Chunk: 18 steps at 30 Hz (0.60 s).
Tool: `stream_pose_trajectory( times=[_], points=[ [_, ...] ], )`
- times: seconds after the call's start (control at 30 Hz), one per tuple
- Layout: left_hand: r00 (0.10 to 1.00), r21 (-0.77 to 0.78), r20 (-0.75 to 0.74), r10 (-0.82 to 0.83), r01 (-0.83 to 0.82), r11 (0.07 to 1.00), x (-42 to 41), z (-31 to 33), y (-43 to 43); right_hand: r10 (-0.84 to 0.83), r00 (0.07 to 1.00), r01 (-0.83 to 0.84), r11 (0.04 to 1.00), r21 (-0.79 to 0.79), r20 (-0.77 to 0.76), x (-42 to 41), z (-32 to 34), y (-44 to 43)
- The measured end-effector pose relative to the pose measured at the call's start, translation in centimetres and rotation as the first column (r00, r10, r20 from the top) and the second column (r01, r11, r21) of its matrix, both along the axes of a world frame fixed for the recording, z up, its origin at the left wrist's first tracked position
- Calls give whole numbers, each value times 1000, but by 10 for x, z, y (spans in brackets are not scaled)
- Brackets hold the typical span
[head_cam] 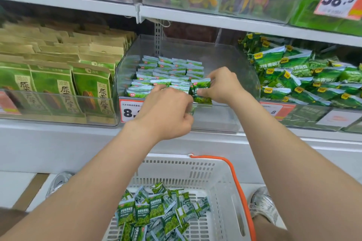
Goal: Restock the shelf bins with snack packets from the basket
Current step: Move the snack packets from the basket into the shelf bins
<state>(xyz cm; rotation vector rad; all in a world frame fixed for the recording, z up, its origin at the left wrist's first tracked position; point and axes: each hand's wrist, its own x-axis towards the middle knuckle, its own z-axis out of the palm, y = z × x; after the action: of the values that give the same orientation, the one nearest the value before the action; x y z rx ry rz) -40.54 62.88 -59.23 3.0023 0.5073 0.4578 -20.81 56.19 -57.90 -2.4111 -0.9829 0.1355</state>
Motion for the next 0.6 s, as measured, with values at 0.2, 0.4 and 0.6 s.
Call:
stream_pose_trajectory(
  times=[0.2, 0.4, 0.6],
  points=[
    [996, -14, 84, 10, -9, 1000, 4, -6, 6, -32, 982, -10, 974, -225, -184, 11, -1, 24],
    [993, 40, 117, 22, -26, 999, 4, -13, 5, -68, 922, 47, 997, -64, -382, 19, -4, 33],
    [992, 45, 121, 27, -33, 998, 2, -12, 2, -45, 998, 40, 994, -105, -54, 10, -5, 31]
  ],
)
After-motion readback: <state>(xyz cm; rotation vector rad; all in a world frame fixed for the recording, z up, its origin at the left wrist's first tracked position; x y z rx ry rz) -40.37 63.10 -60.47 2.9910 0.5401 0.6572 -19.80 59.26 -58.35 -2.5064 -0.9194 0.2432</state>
